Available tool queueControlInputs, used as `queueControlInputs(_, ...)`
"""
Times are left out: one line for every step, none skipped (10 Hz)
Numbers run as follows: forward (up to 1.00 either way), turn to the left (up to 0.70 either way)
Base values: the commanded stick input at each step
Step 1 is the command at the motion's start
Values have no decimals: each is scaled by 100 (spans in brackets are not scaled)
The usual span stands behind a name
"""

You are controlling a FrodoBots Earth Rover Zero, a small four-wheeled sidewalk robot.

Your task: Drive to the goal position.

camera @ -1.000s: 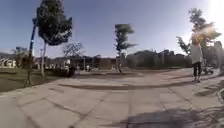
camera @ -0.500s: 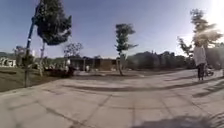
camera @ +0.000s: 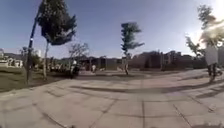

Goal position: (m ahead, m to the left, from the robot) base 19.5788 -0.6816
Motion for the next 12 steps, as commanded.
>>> queueControlInputs(61,0)
queueControlInputs(61,0)
queueControlInputs(61,0)
queueControlInputs(61,0)
queueControlInputs(61,0)
queueControlInputs(61,0)
queueControlInputs(61,0)
queueControlInputs(61,0)
queueControlInputs(61,-2)
queueControlInputs(61,-13)
queueControlInputs(61,-24)
queueControlInputs(61,-29)
